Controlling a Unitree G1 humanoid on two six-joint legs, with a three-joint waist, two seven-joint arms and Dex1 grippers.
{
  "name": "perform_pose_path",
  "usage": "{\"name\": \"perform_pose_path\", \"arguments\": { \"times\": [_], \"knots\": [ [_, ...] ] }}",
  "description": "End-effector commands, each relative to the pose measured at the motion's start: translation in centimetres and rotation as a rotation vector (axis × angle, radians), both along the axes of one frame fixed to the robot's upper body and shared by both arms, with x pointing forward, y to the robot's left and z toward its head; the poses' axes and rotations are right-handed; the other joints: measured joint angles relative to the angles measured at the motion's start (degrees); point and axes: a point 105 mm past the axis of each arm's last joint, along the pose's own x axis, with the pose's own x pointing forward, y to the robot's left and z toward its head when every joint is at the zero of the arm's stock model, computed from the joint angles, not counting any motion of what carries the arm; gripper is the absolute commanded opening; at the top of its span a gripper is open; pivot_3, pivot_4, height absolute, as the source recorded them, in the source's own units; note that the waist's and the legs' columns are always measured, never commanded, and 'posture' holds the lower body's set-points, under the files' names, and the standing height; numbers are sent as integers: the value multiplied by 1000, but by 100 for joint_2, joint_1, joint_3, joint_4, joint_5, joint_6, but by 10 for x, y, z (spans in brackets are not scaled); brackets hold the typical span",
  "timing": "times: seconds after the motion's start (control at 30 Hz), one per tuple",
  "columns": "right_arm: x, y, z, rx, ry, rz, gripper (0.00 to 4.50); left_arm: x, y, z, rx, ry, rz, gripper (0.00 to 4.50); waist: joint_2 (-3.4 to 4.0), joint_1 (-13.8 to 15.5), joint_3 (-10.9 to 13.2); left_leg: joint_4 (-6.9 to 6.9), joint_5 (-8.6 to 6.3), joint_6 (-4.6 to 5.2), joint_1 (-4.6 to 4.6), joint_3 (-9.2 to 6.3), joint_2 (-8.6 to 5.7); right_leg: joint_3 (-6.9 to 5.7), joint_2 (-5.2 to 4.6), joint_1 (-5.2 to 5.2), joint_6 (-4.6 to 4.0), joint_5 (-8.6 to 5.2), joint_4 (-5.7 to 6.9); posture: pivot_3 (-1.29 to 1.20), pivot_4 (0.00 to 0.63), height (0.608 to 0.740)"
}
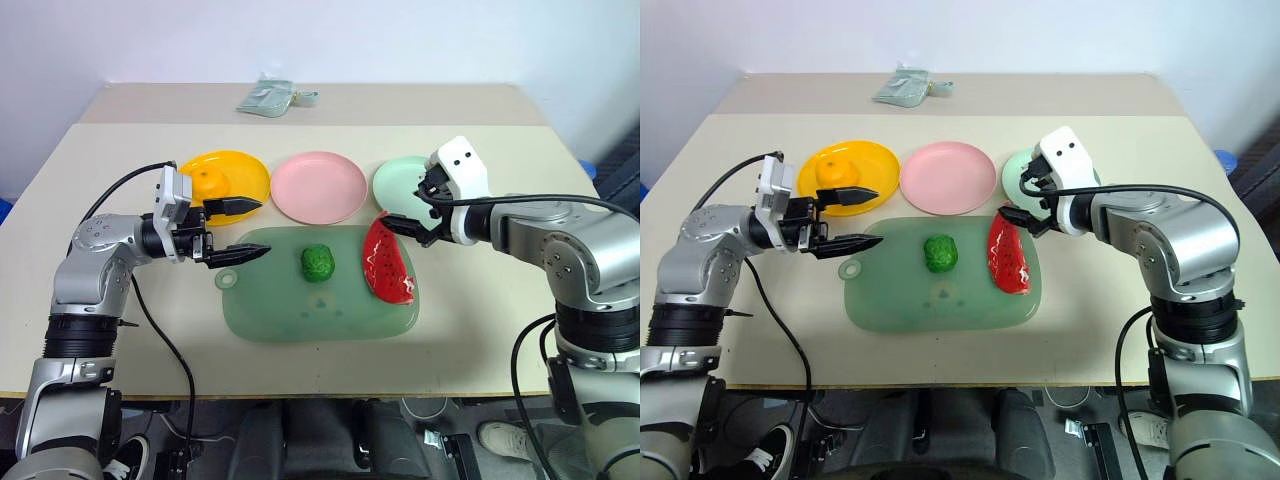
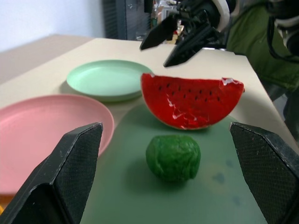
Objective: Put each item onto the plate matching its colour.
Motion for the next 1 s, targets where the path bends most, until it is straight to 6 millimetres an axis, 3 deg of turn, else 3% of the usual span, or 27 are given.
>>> {"name": "perform_pose_path", "arguments": {
  "times": [0.03,0.17,0.37,0.5,0.7,1.0],
  "knots": [
    [-8,7,8,10,19,-1,4500,-1,-1,9,-11,-56,2,4458,0,-12,0,0,0,0,0,0,0,0,0,0,0,0,0,0,150,740],
    [-18,23,-13,47,114,33,4500,0,0,9,-34,-42,16,4458,0,-49,0,-4,0,1,0,-2,2,0,3,-3,0,0,2,0,150,740],
    [-15,24,-16,91,137,14,4500,-2,0,6,-30,-37,16,4458,0,-38,0,-5,-1,1,-1,-1,1,0,1,-3,1,0,0,0,150,740],
    [-20,25,-35,44,198,19,4500,-2,-1,10,-31,-56,21,4458,0,-43,-1,-5,-1,1,-1,-2,0,0,1,-3,0,0,0,0,150,740],
    [-20,26,-37,70,221,25,4500,-2,-2,10,-30,-62,25,4458,0,-75,-1,-5,-1,1,-1,-2,1,0,1,-3,0,0,0,0,150,740],
    [-20,29,-32,77,219,41,345,-2,-8,14,-32,-73,31,4500,-1,-144,-1,-7,-1,2,-1,-5,1,0,2,-3,0,0,0,0,150,740]
  ]
}}
